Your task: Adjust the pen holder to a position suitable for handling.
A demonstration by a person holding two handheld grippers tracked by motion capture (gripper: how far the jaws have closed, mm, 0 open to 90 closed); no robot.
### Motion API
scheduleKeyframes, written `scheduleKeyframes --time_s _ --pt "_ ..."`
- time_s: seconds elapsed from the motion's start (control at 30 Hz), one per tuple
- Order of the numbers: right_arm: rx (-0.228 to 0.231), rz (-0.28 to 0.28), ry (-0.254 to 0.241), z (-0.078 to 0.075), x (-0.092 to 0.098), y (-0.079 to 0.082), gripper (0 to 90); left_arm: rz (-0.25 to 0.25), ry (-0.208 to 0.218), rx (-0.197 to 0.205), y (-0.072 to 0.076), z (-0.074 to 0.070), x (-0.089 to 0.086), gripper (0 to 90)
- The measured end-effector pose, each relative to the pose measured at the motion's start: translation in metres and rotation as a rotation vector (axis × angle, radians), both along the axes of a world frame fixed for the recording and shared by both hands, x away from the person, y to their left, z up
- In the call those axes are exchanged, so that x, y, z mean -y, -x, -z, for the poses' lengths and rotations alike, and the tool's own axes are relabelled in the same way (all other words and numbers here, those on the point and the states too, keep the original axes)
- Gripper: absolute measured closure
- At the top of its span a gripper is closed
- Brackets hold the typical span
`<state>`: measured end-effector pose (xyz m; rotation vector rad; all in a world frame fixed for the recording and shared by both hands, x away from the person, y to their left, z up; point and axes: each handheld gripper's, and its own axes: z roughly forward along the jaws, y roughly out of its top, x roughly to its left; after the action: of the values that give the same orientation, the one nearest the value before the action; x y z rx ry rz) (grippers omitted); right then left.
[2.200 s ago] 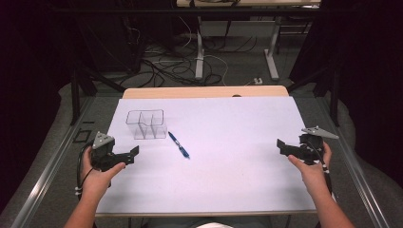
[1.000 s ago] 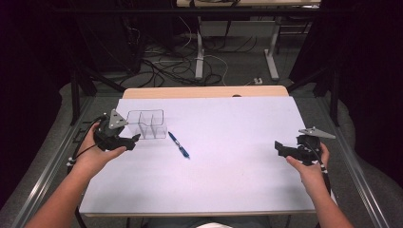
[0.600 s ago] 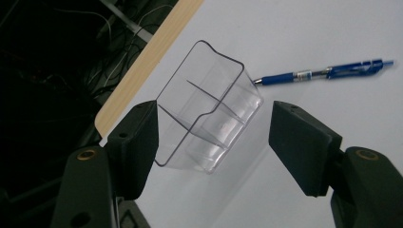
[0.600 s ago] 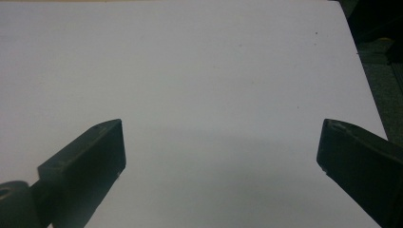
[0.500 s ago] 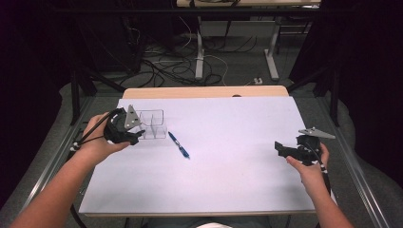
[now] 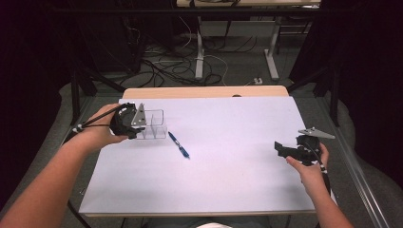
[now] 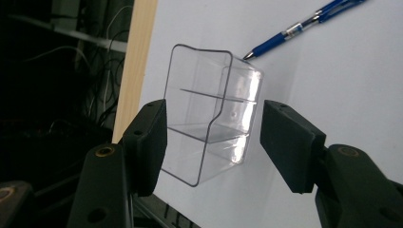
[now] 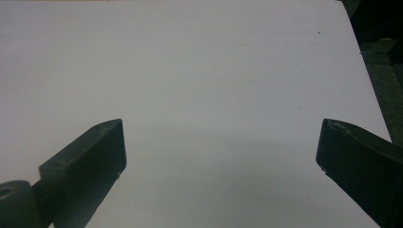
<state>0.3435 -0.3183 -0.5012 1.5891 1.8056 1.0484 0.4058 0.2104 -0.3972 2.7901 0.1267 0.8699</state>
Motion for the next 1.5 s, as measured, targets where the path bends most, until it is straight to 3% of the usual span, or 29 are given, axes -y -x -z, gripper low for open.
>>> scheduleKeyframes --time_s 0.13,0.27,0.5,0.8,0.97,1.2,1.33,1.5 --pt "0.001 -0.002 0.002 0.000 0.000 0.000 2.3 0.048 -0.056 -0.038 -0.007 0.003 0.004 45.6" --pt "0.004 -0.009 0.012 0.000 0.000 0.000 2.4 0.079 -0.096 -0.048 -0.014 0.006 0.006 46.3" --pt "-0.001 -0.009 0.008 0.001 -0.001 0.000 2.5 0.091 -0.148 -0.088 -0.026 0.012 0.008 48.1" --pt "0.000 -0.017 0.018 0.002 -0.003 0.000 2.8 0.086 -0.171 -0.127 -0.039 0.026 0.008 53.3" --pt "-0.006 -0.020 0.020 0.003 -0.004 -0.001 3.0 0.076 -0.150 -0.141 -0.051 0.029 0.005 56.2" --pt "-0.008 -0.023 0.026 0.005 -0.005 -0.001 3.2 0.085 -0.130 -0.196 -0.060 0.033 0.006 57.2" --pt "-0.010 -0.028 0.030 0.005 -0.005 -0.001 3.3 0.099 -0.151 -0.234 -0.063 0.037 0.009 60.2" --pt "-0.014 -0.030 0.030 0.006 -0.005 -0.002 3.5 0.090 -0.177 -0.252 -0.067 0.044 0.009 62.8"
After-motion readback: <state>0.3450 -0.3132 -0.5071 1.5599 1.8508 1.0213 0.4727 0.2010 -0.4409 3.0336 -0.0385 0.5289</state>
